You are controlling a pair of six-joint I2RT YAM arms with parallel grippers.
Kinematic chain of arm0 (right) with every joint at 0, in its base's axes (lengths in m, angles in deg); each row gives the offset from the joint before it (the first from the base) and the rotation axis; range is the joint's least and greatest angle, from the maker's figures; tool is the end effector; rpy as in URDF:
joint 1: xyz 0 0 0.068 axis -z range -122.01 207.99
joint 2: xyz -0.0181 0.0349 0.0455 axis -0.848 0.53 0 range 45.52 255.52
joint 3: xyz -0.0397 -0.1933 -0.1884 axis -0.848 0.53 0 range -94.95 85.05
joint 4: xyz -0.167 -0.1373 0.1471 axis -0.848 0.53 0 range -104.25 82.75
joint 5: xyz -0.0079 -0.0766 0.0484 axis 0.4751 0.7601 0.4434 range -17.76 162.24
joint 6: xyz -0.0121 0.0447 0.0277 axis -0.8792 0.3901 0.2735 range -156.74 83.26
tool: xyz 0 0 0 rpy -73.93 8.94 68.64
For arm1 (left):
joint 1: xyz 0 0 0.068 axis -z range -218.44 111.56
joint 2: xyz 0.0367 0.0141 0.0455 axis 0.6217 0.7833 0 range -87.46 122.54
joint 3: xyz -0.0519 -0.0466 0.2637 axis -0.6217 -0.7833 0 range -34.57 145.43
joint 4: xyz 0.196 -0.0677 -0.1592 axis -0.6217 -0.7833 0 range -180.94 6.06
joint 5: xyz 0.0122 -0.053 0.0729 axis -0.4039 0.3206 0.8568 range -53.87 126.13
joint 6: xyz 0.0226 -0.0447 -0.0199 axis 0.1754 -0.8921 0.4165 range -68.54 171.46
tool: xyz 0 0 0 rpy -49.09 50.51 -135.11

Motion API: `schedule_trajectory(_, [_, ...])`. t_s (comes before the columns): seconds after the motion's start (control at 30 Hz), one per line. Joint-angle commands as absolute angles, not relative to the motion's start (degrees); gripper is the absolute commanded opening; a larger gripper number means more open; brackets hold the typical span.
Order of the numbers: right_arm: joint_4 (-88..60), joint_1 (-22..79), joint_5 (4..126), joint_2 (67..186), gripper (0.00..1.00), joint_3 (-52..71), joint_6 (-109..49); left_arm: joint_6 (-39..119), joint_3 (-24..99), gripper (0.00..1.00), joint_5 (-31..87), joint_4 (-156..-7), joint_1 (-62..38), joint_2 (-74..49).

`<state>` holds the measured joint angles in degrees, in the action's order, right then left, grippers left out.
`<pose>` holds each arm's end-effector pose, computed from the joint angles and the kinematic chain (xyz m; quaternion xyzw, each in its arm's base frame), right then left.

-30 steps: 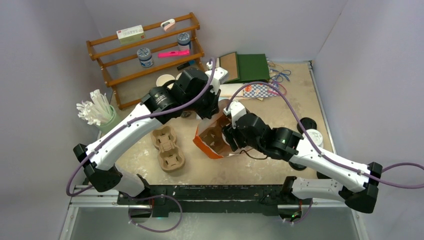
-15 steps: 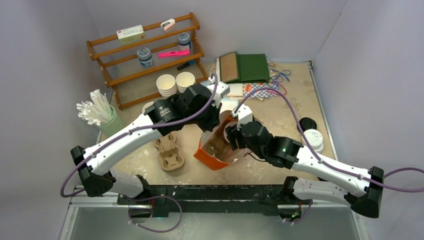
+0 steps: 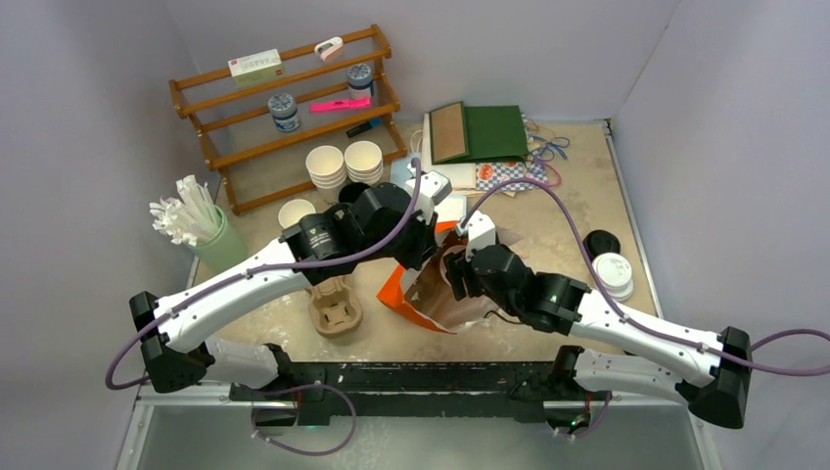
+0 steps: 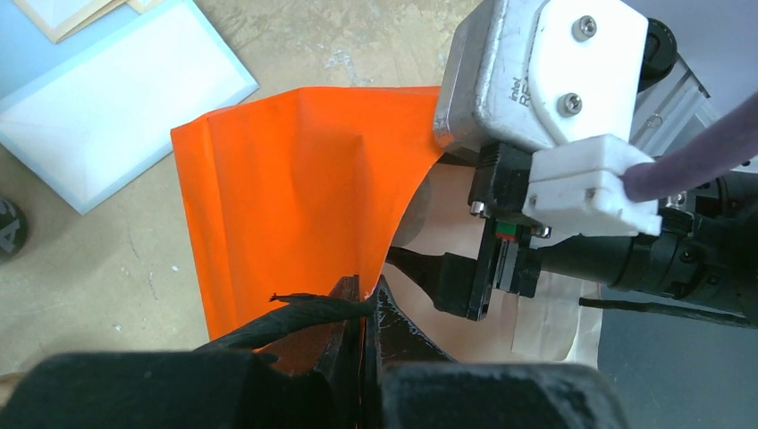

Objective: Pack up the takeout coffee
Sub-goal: Place the coffee cup on the cup tray.

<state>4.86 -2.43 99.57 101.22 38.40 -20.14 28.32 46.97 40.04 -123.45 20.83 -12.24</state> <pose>0.1207 0.1796 0.3024 -0.1984 0.8187 0.1523 0.5169 0.1458 -0.2405 0.3954 0.2572 0.8408 -0.2906 0.3774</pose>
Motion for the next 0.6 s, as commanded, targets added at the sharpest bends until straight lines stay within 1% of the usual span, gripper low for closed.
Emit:
schedule_trajectory(0.0, [1.2,-2.5,99.6,98.5,0.27,40.3,-18.4,27.0,46.2,0.00,40.9,-117.5,21.9,-14.3])
schedule_trajectory(0.2, [1.1,-2.4,102.5,99.3,0.24,39.7,-15.6,26.4,45.8,0.00,41.0,-117.3,23.1,-13.4])
schedule_trajectory(0.57, [-0.2,-2.1,104.4,98.5,0.24,38.0,-16.9,26.0,47.0,0.00,41.5,-119.0,23.8,-12.0])
